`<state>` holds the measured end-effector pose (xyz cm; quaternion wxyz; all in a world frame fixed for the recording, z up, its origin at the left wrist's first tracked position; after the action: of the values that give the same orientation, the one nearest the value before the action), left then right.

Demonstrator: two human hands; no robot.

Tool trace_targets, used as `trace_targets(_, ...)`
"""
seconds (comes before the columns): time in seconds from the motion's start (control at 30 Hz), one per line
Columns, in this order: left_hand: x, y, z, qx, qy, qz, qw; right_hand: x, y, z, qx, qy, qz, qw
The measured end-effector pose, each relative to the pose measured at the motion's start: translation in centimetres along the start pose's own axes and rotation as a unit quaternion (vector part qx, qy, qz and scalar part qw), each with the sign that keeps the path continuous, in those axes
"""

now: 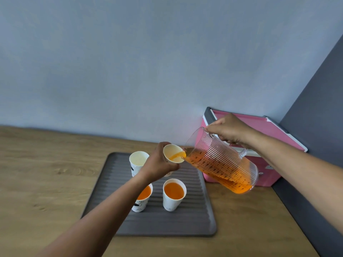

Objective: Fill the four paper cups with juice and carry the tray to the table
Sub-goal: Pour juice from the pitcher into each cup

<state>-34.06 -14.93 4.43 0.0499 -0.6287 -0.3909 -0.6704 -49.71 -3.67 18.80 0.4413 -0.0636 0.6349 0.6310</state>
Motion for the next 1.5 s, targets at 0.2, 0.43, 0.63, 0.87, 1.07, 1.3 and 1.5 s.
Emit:
trace_targets(0.2,-0.5,-0.1,-0.1,0.002,0.009,0.009,1.0,-0.1,0.0,0.0,0.0,-0.005,0.006,1.0)
trace_targets(0.43,-0.6,-0.2,-0.2,-0.003,0.01,0.027,1.0,-0.4,0.0,0.3,-0.001,-0.01,0.023,1.0)
trace_targets(0.63,-0.8,-0.3,-0.3,-0.003,0.017,0.041,0.999,-1.1,0.1,0.5,-0.002,-0.009,0.031,0.999)
trace_targets(0.87,-0.8,-0.4,-0.3,-0.008,0.015,0.054,0.998,-1.4,0.2,0.6,0.001,-0.005,0.028,1.0)
trace_targets(1.07,-0.8,-0.6,-0.3,-0.01,0.018,0.056,0.998,-1.4,0.2,0.7,0.0,-0.009,0.031,0.999)
trace_targets(1.3,-0.7,-0.5,-0.1,-0.011,0.021,0.065,0.998,-1.4,0.3,0.8,0.0,-0.012,0.03,0.999)
trace_targets(1.5,-0.6,-0.6,0.0,-0.013,0.023,0.066,0.997,-1.3,0.3,1.0,-0.001,-0.012,0.026,1.0)
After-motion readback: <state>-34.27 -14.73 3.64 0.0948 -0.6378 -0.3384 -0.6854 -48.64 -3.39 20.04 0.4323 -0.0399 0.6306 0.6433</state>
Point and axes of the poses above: each hand's wrist, its own z-axis away from the middle knuckle, its own y-axis out of the back of the hand, x = y × z, the point moved 10 cm from there along -z, towards the middle knuckle, and after that the axes turned 10 degrees about -x, right-handed, at the moved point
